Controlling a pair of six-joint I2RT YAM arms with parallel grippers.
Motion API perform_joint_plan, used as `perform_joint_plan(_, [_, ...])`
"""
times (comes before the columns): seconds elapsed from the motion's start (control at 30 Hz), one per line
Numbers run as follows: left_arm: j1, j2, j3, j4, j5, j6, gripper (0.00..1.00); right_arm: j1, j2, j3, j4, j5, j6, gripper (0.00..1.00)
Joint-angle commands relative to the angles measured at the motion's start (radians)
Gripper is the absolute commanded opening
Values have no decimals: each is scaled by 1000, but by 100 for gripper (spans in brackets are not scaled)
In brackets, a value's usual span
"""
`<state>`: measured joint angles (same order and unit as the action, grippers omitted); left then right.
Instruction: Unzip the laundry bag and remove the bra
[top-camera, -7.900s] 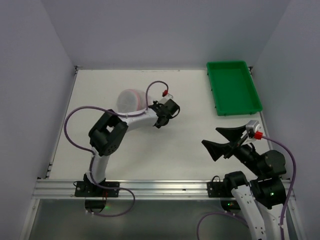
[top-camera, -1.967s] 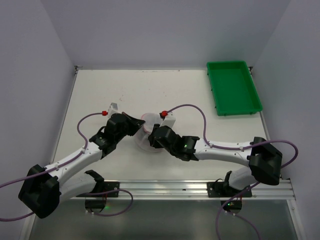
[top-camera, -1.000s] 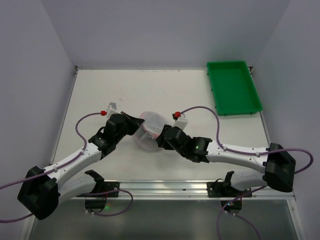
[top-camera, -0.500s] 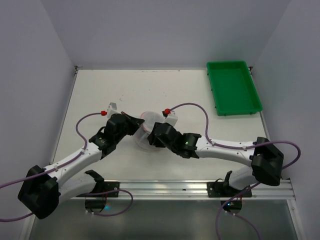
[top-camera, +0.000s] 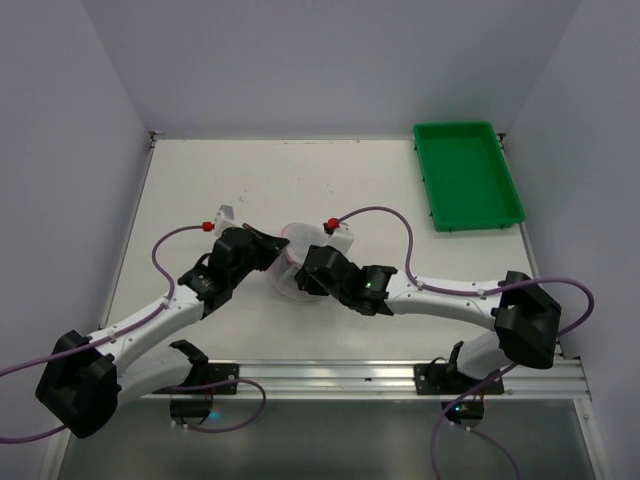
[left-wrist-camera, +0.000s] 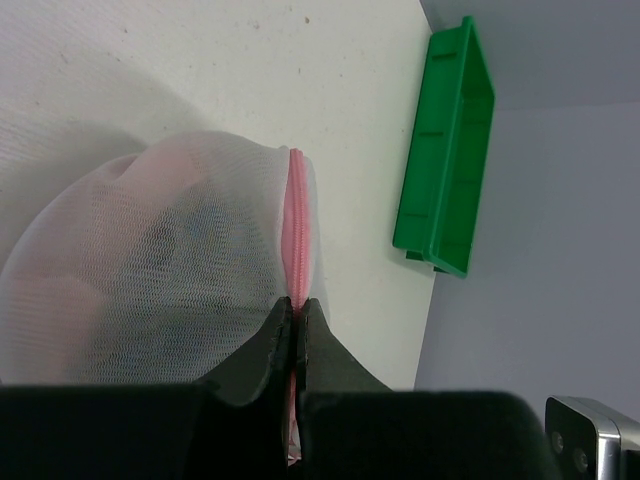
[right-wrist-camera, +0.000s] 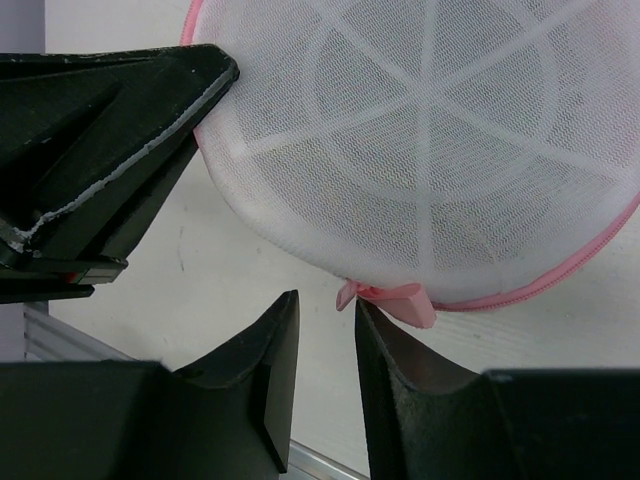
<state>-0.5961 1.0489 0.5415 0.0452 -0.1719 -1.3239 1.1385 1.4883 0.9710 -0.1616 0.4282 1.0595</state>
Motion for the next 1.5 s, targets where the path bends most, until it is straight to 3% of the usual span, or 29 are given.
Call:
perform_joint_plan(0.0, [-5,-20,5,64,-37,8,0,-3,18,40,10,46,39,31])
perform_joint_plan(0.77, [-7,-30,-9,62,-34,8,0,-23,3,37,36,70,74,25])
perform_joint_plan(0.87, [-7,-32,-11,62,-34,6,0,-26,1,31,36,78,82,18])
perform_joint_plan(1.0, [-7,-35,-17,61,-40,8,0,-31,-13,15,36,76,82,1])
perform_joint_plan(1.3, [7,-49,9,30,-80,81,0,-72,-160,-133,28,21,-56,0])
perform_joint_plan(1.47, [93,-18,23,44,38,170,0,-105,-256,-221,28,-3,-191,0])
